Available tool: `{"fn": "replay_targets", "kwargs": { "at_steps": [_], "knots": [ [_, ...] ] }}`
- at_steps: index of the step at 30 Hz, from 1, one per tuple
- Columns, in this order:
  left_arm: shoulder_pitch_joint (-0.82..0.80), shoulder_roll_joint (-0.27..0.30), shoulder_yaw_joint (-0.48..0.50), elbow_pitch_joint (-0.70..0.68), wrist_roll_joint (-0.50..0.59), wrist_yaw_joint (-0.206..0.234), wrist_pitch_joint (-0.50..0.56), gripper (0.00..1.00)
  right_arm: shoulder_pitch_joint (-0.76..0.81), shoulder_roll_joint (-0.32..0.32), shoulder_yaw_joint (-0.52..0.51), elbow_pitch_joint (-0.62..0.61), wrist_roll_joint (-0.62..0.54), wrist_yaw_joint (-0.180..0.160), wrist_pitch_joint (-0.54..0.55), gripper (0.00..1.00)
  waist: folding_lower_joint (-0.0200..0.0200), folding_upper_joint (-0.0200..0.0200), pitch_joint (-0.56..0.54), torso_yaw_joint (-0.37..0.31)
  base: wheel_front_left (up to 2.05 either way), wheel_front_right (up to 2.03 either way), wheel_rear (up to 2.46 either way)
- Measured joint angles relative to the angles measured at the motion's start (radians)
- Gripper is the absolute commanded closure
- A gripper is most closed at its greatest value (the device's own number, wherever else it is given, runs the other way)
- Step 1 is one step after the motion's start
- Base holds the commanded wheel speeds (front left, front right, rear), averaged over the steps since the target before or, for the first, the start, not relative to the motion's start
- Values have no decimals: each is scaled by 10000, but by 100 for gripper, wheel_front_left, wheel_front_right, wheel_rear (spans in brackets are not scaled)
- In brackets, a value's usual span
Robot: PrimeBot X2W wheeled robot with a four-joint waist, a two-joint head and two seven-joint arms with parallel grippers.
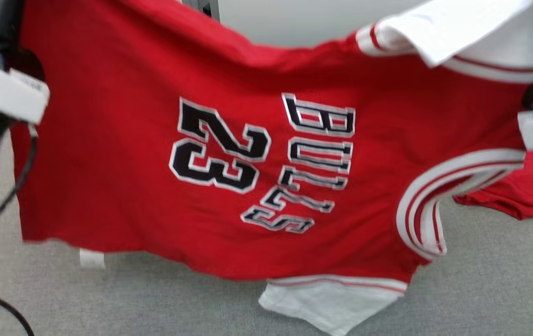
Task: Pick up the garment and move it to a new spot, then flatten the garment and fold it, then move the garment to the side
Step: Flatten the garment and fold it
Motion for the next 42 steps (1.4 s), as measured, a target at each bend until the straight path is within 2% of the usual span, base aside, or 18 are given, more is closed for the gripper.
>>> {"fn": "replay_targets", "kwargs": {
  "at_steps": [7,13,19,21,27,31,36,42],
  "knots": [
    [-2295,313,-291,2173,470,-165,648,100,-2640,-2,337,2115,-113,0,-397,100,0,0,1095,-92,0,0,0],
    [-4675,732,-635,4706,1634,-359,418,100,-5660,4,734,5139,-508,2,-1509,100,0,-1,2240,-321,0,0,0],
    [-7015,786,-922,6533,2918,-796,-1427,100,-8232,12,1037,7701,-1020,2,-3141,100,0,0,3180,-820,0,0,0],
    [-7993,685,-1076,7037,3413,-1110,-2573,100,-9076,-25,968,8422,-1062,2,-3829,100,0,0,3723,-992,0,0,0],
    [-8229,224,-913,8491,3135,-1643,-4092,100,-9176,10,1584,9626,-943,2,-4637,100,0,0,4907,-1089,0,0,0],
    [-7663,79,-874,9162,2922,-1944,-4498,100,-8587,21,1981,10193,-828,2,-5028,100,0,0,5501,-999,0,0,0],
    [-7348,33,-616,9518,2523,-2266,-4778,100,-8135,33,2288,10345,-740,2,-5390,100,0,0,5744,-769,0,0,0],
    [-6482,-171,-337,9162,1831,-2591,-4932,100,-7337,8,2429,9848,-777,2,-5572,100,0,0,5467,-639,0,0,0]
  ]
}}
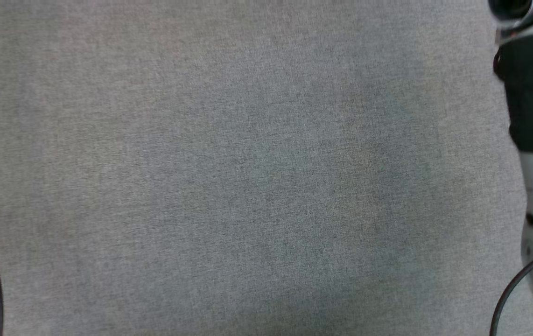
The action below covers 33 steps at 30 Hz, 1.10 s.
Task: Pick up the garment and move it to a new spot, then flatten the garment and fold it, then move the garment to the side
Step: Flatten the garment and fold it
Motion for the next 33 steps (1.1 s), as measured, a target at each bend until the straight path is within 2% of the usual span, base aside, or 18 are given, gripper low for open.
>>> {"fn": "replay_targets", "kwargs": {
  "at_steps": [7,14,19,20,27,33],
  "knots": [
    [3016,-81,222,-1747,-1126,-82,-31,100,2469,-86,165,-1515,211,0,336,100,0,0,-689,201,0,0,0],
    [7034,-244,332,-3641,-1918,-79,-31,100,6491,-690,42,-3871,1064,0,1035,100,0,0,-1688,493,0,0,0],
    [9628,-731,535,-4796,-2079,138,-42,100,9262,-656,-334,-5402,1507,-2,1480,100,0,0,-2424,687,0,0,0],
    [9628,-731,535,-4796,-2079,138,-42,100,9262,-656,-334,-5402,1507,-2,1480,100,0,0,-2424,687,0,0,0],
    [12075,-1522,821,-5793,-2107,368,-42,100,11855,-504,-520,-6989,1607,-2,2364,100,0,0,-3201,872,0,0,0],
    [13600,-2190,1605,-6009,-2027,493,-42,100,13314,-251,-606,-7946,1701,-2,2970,100,0,0,-3806,855,0,0,0]
  ]
}}
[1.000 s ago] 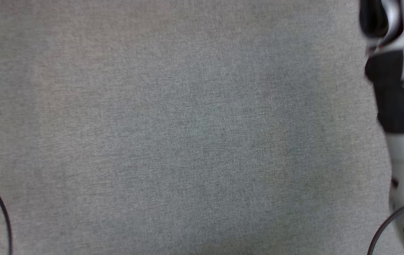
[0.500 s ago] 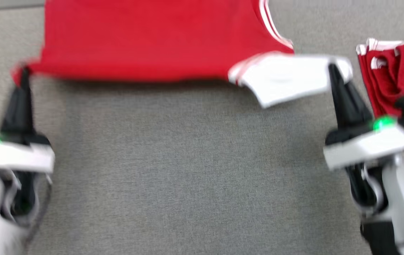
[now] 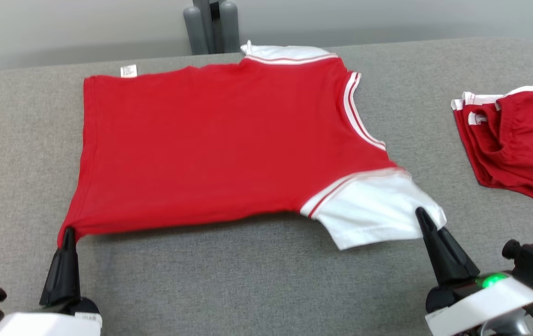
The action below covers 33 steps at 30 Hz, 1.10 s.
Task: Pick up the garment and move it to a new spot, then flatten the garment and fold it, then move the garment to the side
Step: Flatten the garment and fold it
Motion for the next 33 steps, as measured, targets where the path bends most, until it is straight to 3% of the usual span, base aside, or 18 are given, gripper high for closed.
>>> {"fn": "replay_targets", "kwargs": {
  "at_steps": [7,23,33],
  "knots": [
    [1067,-337,428,-42,339,-117,0,100,905,140,-2,-332,125,0,378,100,0,0,-471,-172,0,0,0],
    [2769,-251,370,-1085,462,-86,255,100,2339,228,-276,-984,245,0,1356,100,0,0,-671,-267,0,0,0],
    [2727,-332,320,-1060,0,-105,495,100,2322,232,-384,-888,456,0,1425,100,-1,0,-823,-212,0,0,0]
  ]
}}
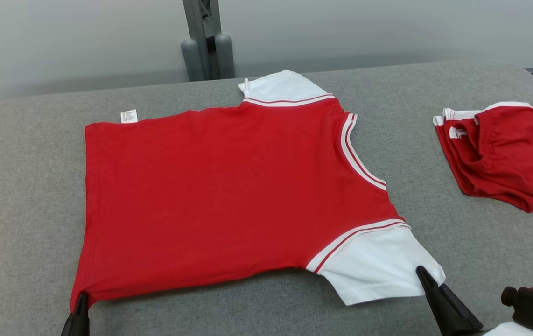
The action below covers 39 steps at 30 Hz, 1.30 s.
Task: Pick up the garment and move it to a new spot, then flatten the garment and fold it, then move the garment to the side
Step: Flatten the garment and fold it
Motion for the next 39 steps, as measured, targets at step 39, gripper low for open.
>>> {"fn": "replay_targets", "kwargs": {
  "at_steps": [39],
  "knots": [
    [-8403,-784,-1499,8496,-44,-437,77,100,-8962,19,1221,9664,-90,0,-2127,100,0,0,1038,673,0,0,0]
  ]
}}
